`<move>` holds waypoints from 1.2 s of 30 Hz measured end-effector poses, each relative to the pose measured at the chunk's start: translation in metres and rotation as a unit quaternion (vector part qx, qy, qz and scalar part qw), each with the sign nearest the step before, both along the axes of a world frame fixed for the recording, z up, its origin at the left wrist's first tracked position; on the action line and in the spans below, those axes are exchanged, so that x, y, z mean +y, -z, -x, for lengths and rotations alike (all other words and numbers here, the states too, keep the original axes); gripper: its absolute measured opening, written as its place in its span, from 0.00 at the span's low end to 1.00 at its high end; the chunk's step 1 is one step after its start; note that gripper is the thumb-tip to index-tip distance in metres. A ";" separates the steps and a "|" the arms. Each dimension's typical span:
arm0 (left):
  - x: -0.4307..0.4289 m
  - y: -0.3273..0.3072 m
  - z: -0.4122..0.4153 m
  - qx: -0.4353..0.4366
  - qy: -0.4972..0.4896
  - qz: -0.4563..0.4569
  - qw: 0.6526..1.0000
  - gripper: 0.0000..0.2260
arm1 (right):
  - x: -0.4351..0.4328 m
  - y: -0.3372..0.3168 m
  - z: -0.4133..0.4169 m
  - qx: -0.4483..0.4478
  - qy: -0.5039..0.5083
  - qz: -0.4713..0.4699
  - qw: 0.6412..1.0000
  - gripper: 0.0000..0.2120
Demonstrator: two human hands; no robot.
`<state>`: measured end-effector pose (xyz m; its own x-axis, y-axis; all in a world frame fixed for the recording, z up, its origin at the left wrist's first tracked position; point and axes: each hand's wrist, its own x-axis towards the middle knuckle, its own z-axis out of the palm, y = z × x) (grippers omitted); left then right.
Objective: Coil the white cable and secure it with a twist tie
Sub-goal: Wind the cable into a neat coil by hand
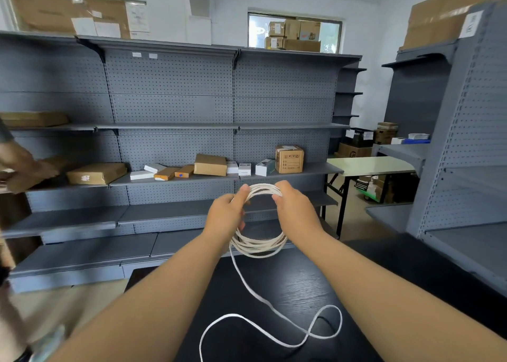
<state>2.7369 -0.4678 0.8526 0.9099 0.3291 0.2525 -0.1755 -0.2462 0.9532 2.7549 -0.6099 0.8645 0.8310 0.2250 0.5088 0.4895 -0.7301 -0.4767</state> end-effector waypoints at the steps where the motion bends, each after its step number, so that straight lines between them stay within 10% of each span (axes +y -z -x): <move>1: -0.001 0.000 0.000 -0.013 -0.024 -0.007 1.000 0.22 | 0.002 0.003 0.003 0.011 -0.001 -0.019 1.000 0.07; 11: -0.002 -0.012 0.003 -0.110 -0.095 -0.317 0.937 0.20 | 0.010 -0.001 0.008 0.010 -0.042 0.112 0.993 0.10; 16: 0.004 -0.011 0.004 -0.073 -0.072 -0.311 0.945 0.22 | 0.011 0.006 0.006 -0.007 -0.004 0.113 0.994 0.04; 22: 0.007 -0.008 0.003 -0.007 0.014 -0.101 0.995 0.25 | 0.009 0.003 0.008 0.021 0.011 0.021 0.999 0.04; 36: -0.006 -0.015 -0.009 -0.107 -0.067 -0.307 0.943 0.20 | 0.011 0.001 -0.006 0.025 -0.033 0.066 0.997 0.15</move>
<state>2.7455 -0.4737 0.8672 0.7766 0.1692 0.6069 -0.2760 -0.7745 0.5691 2.7613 -0.5984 0.8635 0.8359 0.3427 0.4288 0.5167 -0.7549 -0.4039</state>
